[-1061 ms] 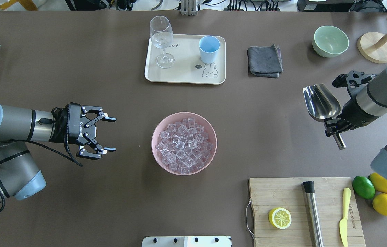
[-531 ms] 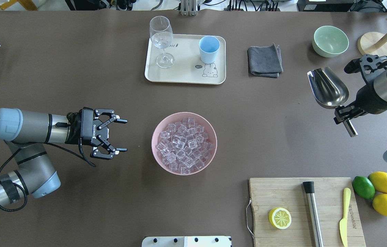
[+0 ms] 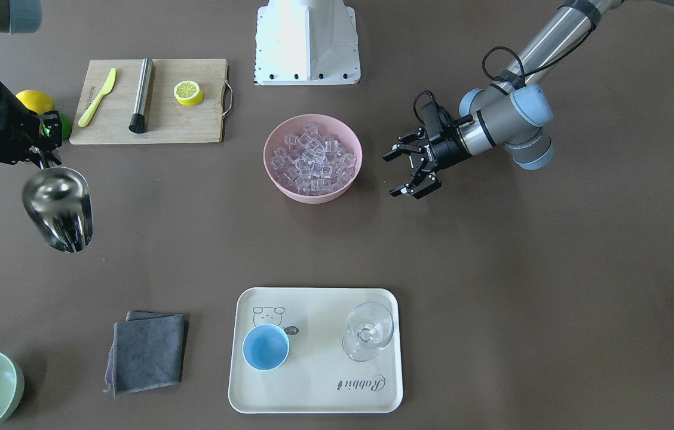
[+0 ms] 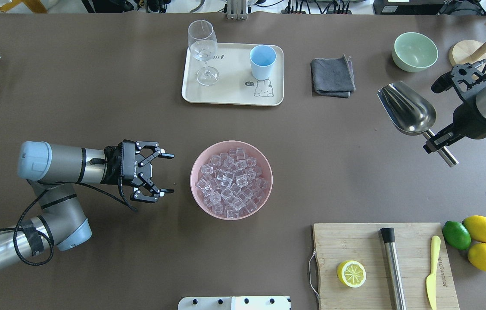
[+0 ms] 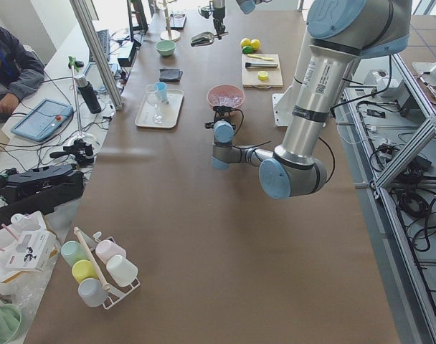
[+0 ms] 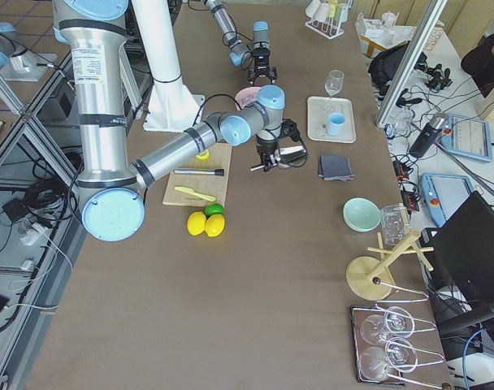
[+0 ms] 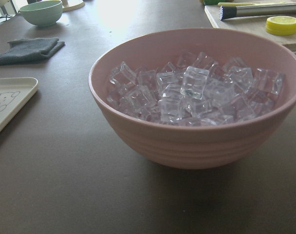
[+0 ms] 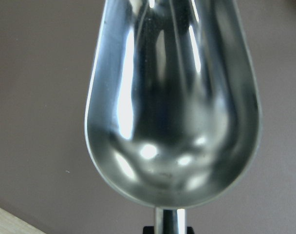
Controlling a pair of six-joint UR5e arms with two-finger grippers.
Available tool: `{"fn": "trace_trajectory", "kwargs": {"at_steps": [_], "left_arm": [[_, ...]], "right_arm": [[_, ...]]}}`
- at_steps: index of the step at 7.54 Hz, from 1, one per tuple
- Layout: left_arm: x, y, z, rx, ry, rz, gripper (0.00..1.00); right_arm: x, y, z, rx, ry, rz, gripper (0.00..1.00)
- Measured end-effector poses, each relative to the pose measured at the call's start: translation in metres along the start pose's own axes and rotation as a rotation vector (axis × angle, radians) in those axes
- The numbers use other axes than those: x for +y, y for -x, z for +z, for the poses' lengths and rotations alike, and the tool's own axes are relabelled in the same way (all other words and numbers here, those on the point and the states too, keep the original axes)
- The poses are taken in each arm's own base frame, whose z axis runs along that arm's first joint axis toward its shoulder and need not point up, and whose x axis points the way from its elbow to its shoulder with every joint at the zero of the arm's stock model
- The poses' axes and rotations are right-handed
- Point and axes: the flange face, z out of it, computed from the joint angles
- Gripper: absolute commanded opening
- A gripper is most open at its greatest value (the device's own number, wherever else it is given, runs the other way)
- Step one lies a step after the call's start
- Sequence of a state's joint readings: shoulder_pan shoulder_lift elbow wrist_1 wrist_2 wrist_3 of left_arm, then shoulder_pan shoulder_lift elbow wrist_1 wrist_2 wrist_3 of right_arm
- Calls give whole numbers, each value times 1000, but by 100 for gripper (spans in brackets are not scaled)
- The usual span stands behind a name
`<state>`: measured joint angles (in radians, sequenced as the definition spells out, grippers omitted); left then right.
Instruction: Put ice in cup with scoop
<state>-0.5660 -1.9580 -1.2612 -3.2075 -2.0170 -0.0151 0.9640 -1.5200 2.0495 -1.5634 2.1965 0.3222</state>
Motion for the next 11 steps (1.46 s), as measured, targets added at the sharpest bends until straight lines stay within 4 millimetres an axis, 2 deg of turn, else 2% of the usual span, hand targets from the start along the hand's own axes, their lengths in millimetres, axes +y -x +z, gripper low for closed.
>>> {"fn": "trace_trajectory", "kwargs": {"at_steps": [3, 5, 8, 11], "left_arm": [[1, 1, 22, 5, 15, -11, 98], [-8, 4, 34, 12, 27, -66, 98], [-19, -6, 52, 67, 52, -138, 98], [-26, -11, 56, 106, 50, -141, 98]], "right_arm": [[-3, 6, -9, 6, -19, -316, 0], [-12, 12, -12, 9, -13, -431, 0], [-55, 57, -44, 11, 61, -562, 0], [-50, 129, -57, 51, 183, -659, 0]]}}
